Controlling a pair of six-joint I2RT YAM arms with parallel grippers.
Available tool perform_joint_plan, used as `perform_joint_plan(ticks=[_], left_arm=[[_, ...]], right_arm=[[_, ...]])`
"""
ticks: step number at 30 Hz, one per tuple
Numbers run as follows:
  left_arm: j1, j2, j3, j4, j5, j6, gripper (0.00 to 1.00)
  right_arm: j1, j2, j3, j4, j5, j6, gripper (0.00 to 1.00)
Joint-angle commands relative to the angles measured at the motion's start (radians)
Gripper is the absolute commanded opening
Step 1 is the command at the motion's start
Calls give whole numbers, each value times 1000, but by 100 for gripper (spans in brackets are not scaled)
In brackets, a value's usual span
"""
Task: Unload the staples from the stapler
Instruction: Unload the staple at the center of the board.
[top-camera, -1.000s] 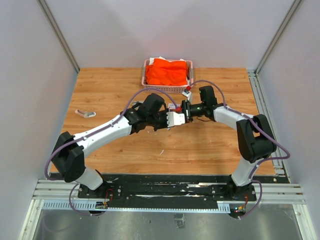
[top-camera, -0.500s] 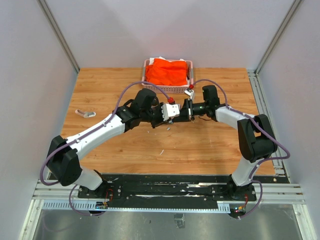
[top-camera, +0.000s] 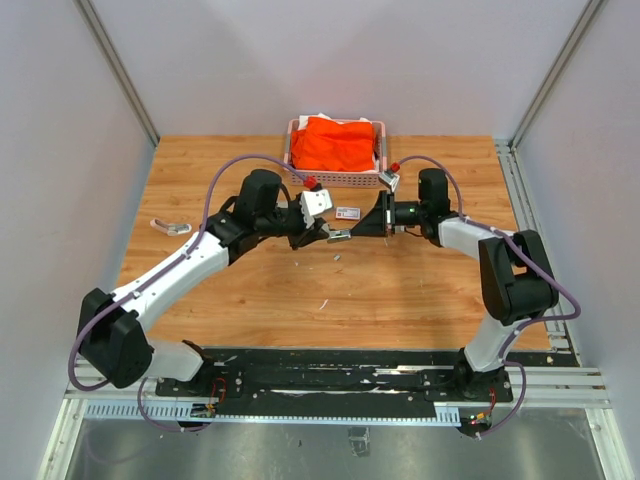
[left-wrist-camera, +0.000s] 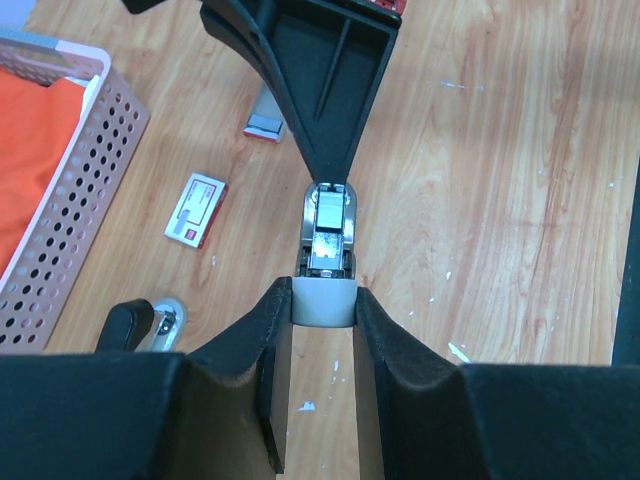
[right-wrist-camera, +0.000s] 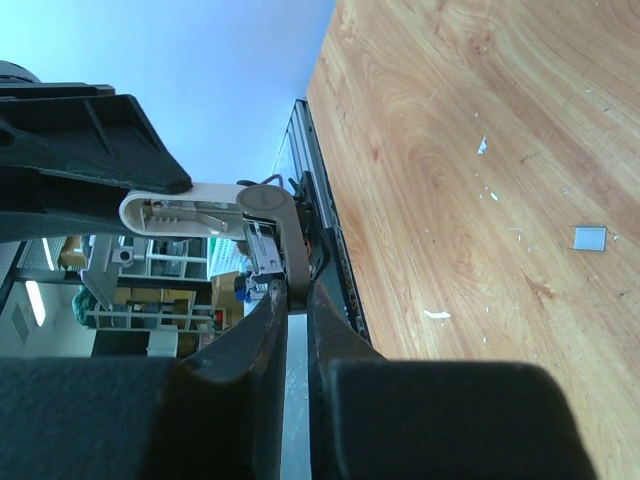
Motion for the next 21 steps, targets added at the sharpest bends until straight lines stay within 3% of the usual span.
perform_joint_plan(ticks=[1, 21], left_arm=[[31, -59, -32, 79, -1, -40, 0], [70, -89, -114, 168, -3, -120, 0]], right_arm=[[-54, -37, -33, 84, 6, 56, 0], [-87, -54, -54, 133, 5, 104, 0]])
